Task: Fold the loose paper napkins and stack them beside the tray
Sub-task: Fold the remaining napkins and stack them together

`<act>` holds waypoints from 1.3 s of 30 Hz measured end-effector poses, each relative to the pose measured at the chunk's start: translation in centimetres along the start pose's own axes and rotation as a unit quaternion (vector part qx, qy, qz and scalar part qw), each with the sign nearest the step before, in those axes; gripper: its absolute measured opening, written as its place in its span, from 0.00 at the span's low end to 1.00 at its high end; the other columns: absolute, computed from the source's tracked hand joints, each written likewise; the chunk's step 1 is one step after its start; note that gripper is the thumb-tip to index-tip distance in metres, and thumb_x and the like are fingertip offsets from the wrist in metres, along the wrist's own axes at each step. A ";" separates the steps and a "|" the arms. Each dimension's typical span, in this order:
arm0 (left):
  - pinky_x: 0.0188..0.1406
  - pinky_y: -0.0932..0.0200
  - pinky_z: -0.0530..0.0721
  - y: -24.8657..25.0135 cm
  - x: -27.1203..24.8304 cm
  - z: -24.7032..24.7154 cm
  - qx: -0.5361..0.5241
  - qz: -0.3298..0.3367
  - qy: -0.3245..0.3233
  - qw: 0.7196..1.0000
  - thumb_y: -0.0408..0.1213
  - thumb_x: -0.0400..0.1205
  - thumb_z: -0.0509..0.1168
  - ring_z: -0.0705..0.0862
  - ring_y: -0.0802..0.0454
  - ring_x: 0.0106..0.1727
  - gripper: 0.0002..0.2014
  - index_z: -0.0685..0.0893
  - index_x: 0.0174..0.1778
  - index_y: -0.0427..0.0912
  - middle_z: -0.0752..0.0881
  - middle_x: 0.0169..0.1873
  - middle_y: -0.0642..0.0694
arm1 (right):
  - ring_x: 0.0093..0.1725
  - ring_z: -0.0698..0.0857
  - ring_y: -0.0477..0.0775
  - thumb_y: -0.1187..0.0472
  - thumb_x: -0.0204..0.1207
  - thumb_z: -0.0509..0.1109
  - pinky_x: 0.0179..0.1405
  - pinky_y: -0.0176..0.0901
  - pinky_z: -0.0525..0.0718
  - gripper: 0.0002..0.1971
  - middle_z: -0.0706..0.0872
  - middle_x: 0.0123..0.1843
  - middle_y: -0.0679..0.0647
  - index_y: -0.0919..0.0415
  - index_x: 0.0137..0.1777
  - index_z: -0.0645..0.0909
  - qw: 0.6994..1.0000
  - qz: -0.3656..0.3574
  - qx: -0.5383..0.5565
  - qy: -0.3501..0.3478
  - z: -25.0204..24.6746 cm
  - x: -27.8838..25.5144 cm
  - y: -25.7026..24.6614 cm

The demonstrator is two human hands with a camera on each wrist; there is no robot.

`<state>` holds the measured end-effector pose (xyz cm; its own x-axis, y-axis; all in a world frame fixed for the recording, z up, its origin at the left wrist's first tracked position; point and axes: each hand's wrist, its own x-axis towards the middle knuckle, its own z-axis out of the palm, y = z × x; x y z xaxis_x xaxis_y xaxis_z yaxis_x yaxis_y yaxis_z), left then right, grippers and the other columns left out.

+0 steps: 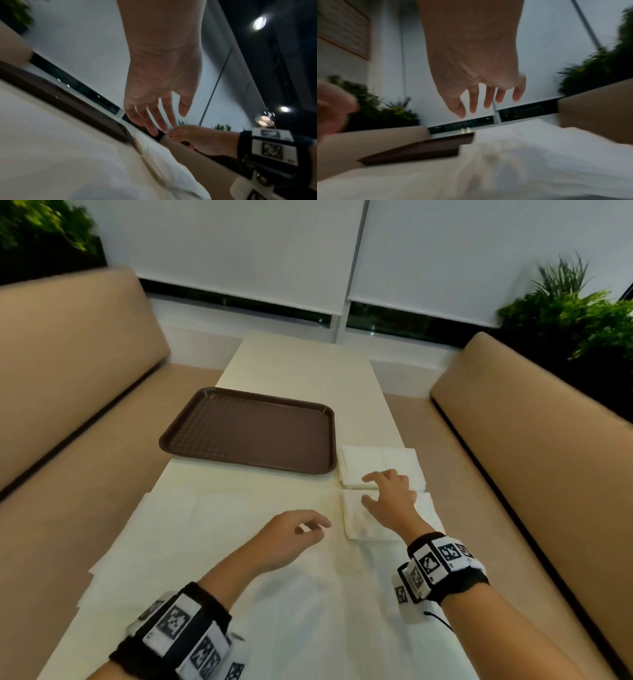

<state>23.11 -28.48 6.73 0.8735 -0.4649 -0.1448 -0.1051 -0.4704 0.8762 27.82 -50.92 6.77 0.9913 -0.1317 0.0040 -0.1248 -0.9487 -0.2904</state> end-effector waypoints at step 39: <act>0.67 0.63 0.71 -7.0 -22.6 -11.1 -0.142 -0.017 0.333 0.932 0.57 0.69 0.75 0.74 0.76 0.67 0.28 0.74 0.64 0.75 0.77 0.64 0.74 | 0.49 0.83 0.41 0.48 0.78 0.68 0.62 0.51 0.79 0.04 0.84 0.44 0.38 0.40 0.42 0.78 0.896 -0.387 0.121 -0.181 -2.6 -2.3 -19.6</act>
<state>9.41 -6.35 9.03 0.9853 0.1599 0.0594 -0.0239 -0.2155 0.9762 27.84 -32.74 14.95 0.7305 0.6829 -0.0045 0.5758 -0.6195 -0.5336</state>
